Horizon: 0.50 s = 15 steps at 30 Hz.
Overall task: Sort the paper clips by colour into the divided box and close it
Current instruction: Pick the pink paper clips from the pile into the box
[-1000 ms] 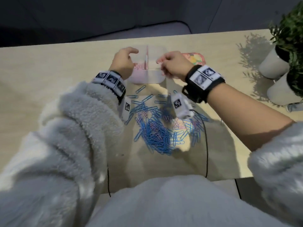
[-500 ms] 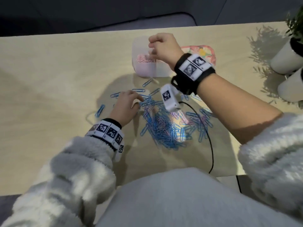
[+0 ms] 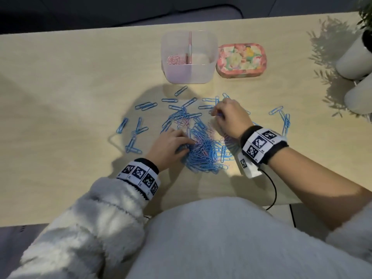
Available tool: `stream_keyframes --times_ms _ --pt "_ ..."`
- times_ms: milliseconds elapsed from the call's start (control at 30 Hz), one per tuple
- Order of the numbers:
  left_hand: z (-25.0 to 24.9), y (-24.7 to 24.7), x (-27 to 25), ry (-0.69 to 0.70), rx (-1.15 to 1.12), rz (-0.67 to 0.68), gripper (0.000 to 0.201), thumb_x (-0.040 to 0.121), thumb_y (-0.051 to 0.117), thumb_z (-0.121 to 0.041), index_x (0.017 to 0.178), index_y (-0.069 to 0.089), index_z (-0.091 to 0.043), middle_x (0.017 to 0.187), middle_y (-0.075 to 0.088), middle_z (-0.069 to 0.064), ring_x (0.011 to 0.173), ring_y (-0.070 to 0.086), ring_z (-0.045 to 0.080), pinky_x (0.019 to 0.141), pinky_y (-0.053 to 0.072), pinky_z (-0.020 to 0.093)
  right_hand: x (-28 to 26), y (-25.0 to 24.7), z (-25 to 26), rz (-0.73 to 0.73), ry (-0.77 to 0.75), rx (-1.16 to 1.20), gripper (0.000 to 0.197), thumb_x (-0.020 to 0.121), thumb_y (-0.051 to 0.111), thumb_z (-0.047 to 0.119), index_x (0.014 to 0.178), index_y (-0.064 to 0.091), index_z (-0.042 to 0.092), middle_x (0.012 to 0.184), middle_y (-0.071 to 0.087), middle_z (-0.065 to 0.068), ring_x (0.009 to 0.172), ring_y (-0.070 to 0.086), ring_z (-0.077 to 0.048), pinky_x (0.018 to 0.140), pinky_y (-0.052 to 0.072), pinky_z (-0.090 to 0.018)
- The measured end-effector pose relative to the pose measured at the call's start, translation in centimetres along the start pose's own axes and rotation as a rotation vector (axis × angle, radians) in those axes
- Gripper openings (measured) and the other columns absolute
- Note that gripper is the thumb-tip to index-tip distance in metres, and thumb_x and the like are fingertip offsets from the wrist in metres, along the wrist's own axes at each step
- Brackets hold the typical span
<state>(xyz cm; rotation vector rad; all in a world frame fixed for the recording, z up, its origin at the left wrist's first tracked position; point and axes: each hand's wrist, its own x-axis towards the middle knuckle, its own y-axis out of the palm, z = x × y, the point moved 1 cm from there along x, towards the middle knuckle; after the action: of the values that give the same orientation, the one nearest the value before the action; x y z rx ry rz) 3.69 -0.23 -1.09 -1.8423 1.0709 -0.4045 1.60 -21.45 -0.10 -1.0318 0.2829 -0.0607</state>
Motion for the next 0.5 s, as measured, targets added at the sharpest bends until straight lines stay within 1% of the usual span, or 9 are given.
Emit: stream_keyframes --times_ms 67,167,233,300,333,400,500 --pt "0.5 -0.3 -0.5 -0.058 -0.080 -0.072 0.022 0.087 0.060 -0.017 0.108 0.068 -0.015 0.107 0.060 0.006 0.097 0.056 0.023 0.086 0.046 0.034 0.6 0.1 1.8 0.013 -0.082 0.021 0.023 0.082 0.050 0.005 0.094 0.069 0.011 0.103 0.062 -0.013 0.103 0.057 -0.031 0.087 0.047 -0.039" --pt "1.4 -1.0 -0.7 -0.254 -0.169 -0.213 0.014 0.088 0.059 -0.017 0.099 0.066 -0.011 0.104 0.056 0.006 0.086 0.055 0.016 0.078 0.045 0.029 1.7 1.4 4.8 0.152 -0.253 -0.056 0.025 0.088 0.051 0.010 0.106 0.067 0.015 0.113 0.060 -0.008 0.110 0.054 -0.027 0.089 0.046 -0.039" --pt "2.0 -1.3 -0.3 -0.371 -0.184 -0.248 0.017 0.087 0.061 -0.022 0.099 0.062 -0.010 0.104 0.055 0.005 0.084 0.055 0.016 0.078 0.044 0.026 2.5 2.4 6.1 0.216 -0.342 -0.176 0.023 0.090 0.053 0.017 0.110 0.066 0.017 0.117 0.056 -0.007 0.112 0.049 -0.026 0.085 0.045 -0.039" --pt "2.1 -1.3 0.1 -0.432 -0.197 -0.234 0.024 0.086 0.063 -0.024 0.104 0.059 -0.010 0.108 0.055 0.007 0.088 0.055 0.018 0.082 0.044 0.027 3.1 3.2 6.5 0.218 -0.383 -0.232 0.019 0.089 0.055 0.018 0.102 0.068 0.013 0.112 0.055 -0.009 0.108 0.050 -0.027 0.077 0.043 -0.036" --pt "2.0 -1.2 0.3 -0.443 -0.196 -0.220 0.026 0.086 0.063 -0.024 0.107 0.058 -0.010 0.109 0.054 0.008 0.091 0.056 0.019 0.084 0.046 0.029 3.3 3.4 6.4 0.209 -0.382 -0.214 0.016 0.088 0.056 0.015 0.098 0.068 0.010 0.110 0.056 -0.010 0.106 0.051 -0.029 0.077 0.042 -0.035" --pt "1.9 -1.1 0.7 -0.448 -0.199 -0.201 0.025 0.086 0.063 -0.023 0.107 0.059 -0.010 0.110 0.055 0.008 0.093 0.056 0.020 0.086 0.048 0.032 3.8 3.2 5.6 0.190 -0.324 -0.129 0.015 0.086 0.057 0.009 0.095 0.068 0.005 0.107 0.059 -0.014 0.104 0.054 -0.031 0.082 0.042 -0.036" --pt "2.1 -1.2 1.0 -0.470 -0.205 -0.226 0.016 0.087 0.060 -0.020 0.099 0.062 -0.009 0.104 0.056 0.008 0.089 0.054 0.019 0.082 0.044 0.029 4.1 2.2 4.0 0.153 -0.183 -0.011 0.020 0.083 0.053 0.001 0.096 0.068 0.001 0.108 0.063 -0.018 0.104 0.057 -0.031 0.087 0.041 -0.033"
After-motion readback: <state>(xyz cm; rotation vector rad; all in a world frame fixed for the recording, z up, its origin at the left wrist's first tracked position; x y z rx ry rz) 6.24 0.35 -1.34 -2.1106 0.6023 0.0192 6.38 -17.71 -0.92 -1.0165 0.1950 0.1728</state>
